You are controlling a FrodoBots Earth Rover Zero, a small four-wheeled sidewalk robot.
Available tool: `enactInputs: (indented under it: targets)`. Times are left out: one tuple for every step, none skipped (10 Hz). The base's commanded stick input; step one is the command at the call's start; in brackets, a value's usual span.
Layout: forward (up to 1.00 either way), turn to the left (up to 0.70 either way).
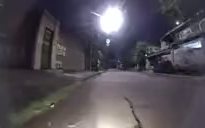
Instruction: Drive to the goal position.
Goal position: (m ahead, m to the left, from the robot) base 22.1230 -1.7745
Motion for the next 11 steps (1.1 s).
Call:
enactInputs:
  targets:
    - [0.5, 0.0]
    - [0.5, 0.0]
    - [0.5, 0.0]
    - [0.5, 0.0]
    - [0.5, 0.0]
    - [0.5, 0.0]
    - [0.5, 0.0]
    - [0.5, 0.0]
    - [0.5, 0.0]
    - [0.5, 0.0]
    - [0.5, 0.0]
